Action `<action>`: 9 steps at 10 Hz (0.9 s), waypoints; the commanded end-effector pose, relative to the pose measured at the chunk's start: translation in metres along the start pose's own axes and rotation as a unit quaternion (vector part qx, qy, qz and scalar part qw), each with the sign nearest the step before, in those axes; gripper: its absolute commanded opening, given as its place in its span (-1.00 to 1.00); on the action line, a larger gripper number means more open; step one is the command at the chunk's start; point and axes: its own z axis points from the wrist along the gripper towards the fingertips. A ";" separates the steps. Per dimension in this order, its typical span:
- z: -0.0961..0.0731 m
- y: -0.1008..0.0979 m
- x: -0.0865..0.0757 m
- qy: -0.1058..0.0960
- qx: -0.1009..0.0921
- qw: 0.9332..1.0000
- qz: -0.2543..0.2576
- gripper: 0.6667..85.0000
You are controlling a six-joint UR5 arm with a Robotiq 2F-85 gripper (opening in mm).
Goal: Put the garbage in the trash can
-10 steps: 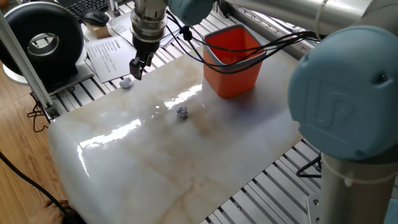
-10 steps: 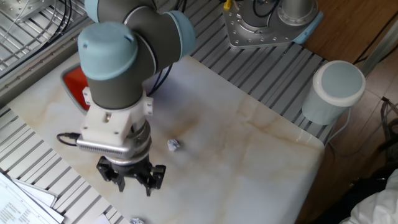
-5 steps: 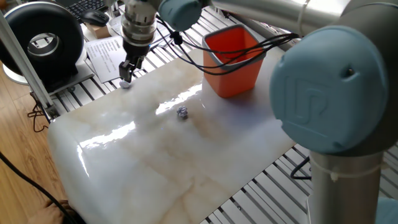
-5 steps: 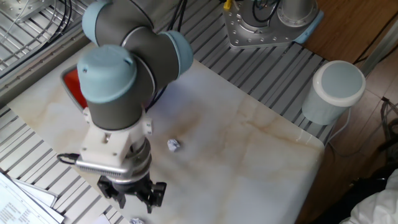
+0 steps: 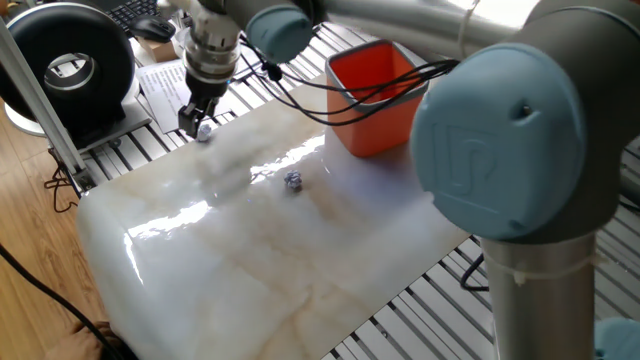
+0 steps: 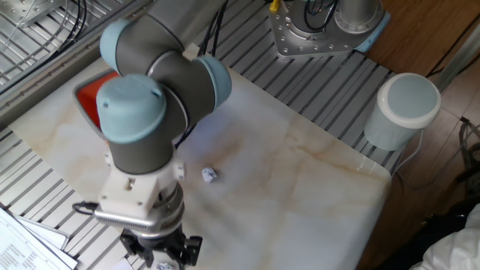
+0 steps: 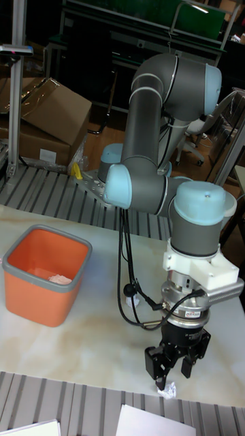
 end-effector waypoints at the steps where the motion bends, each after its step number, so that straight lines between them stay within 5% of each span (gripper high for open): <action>1: 0.015 -0.005 -0.004 -0.006 0.008 1.000 -0.013 0.39; 9: 0.020 0.002 -0.001 -0.017 -0.003 1.000 -0.022 0.28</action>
